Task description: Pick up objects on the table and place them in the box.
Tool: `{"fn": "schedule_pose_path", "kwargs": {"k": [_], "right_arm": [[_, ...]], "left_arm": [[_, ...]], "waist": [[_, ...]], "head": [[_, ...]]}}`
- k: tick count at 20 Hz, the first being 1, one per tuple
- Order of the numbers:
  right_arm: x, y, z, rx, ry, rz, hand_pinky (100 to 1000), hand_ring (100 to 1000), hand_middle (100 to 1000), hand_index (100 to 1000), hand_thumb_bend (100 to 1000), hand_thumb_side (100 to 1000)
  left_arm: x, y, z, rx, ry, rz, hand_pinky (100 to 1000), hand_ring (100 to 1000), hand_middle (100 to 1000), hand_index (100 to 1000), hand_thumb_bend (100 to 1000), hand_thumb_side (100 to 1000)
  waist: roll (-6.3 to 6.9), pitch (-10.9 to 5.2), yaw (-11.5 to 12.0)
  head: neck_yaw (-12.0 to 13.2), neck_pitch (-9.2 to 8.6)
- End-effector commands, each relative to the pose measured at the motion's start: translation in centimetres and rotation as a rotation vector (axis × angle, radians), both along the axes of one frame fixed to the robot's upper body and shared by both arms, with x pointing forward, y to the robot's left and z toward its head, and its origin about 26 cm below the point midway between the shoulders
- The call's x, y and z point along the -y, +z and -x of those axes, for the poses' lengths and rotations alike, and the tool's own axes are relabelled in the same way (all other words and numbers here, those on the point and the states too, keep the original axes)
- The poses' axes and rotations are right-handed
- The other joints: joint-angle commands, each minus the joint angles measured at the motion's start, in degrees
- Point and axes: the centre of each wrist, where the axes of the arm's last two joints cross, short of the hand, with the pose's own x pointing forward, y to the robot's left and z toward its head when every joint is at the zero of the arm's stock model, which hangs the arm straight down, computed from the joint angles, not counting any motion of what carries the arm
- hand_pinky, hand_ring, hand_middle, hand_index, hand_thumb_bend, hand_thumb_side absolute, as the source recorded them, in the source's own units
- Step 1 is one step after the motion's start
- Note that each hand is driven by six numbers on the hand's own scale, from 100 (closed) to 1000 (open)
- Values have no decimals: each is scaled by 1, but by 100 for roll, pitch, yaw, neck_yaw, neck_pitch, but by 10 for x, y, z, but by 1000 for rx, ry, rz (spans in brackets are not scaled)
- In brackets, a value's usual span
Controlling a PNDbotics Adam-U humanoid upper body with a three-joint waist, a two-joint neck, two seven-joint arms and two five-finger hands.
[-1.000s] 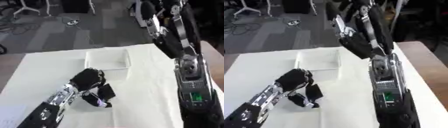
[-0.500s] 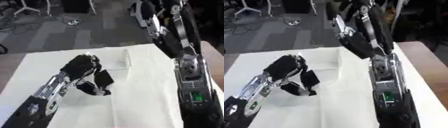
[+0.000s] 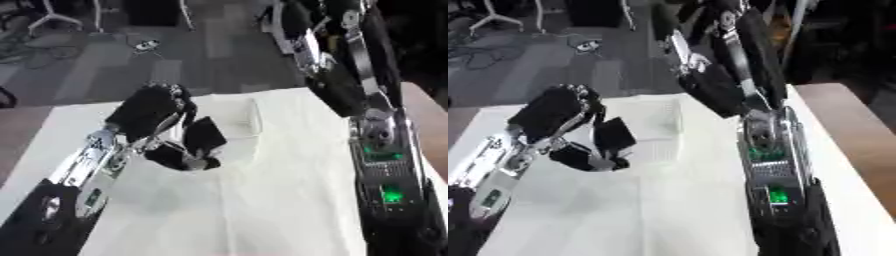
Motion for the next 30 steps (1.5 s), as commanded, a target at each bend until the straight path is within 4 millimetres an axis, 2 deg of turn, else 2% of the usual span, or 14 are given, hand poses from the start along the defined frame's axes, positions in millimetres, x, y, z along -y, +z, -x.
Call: {"fn": "schedule_pose_path", "kwargs": {"k": [1, 5, 10, 12, 15, 17, 22, 30], "right_arm": [[-1, 7, 4, 28, 6, -8, 133, 414, 524, 730, 311, 1000], [-1, 7, 5, 32, 5, -14, 134, 414, 524, 733, 310, 1000], [-4, 7, 5, 28, 18, -8, 132, 414, 524, 729, 313, 1000], [-4, 7, 5, 27, 21, -5, 131, 412, 520, 718, 311, 1000], [-5, 6, 5, 24, 29, 11, 126, 410, 512, 677, 313, 1000], [-6, 6, 6, 22, 36, 26, 125, 410, 511, 677, 313, 1000], [-7, 7, 7, 25, 44, 24, 126, 409, 512, 686, 311, 1000], [-10, 9, 11, 32, 56, 5, 126, 408, 511, 695, 311, 1000]], "left_arm": [[-7, 19, -2, 76, 32, 13, 100, 114, 225, 361, 590, 662], [-7, 22, -6, 105, 48, 8, 100, 117, 227, 363, 589, 664], [-11, 26, -18, 142, 74, 4, 100, 121, 230, 366, 580, 671], [-12, 23, -26, 151, 79, -3, 100, 125, 233, 367, 577, 675], [-12, 17, -39, 175, 76, -19, 100, 134, 237, 368, 572, 683], [-11, 15, -47, 200, 66, -23, 100, 137, 237, 368, 567, 688], [-7, 7, -63, 259, 58, -15, 100, 142, 236, 370, 558, 694], [-9, -16, -79, 280, 89, -54, 100, 162, 254, 371, 549, 703]], "waist": [[-3, -71, -10], [1, -71, -32], [3, -63, -59], [2, -60, -69], [0, -56, -82], [-2, -51, -93], [-7, -40, -141], [-7, -14, -226]], "head": [[-25, -104], [-40, -217], [-320, -794], [-372, -923], [-380, -1017], [-337, -1004], [-44, -760], [35, -711]]}}
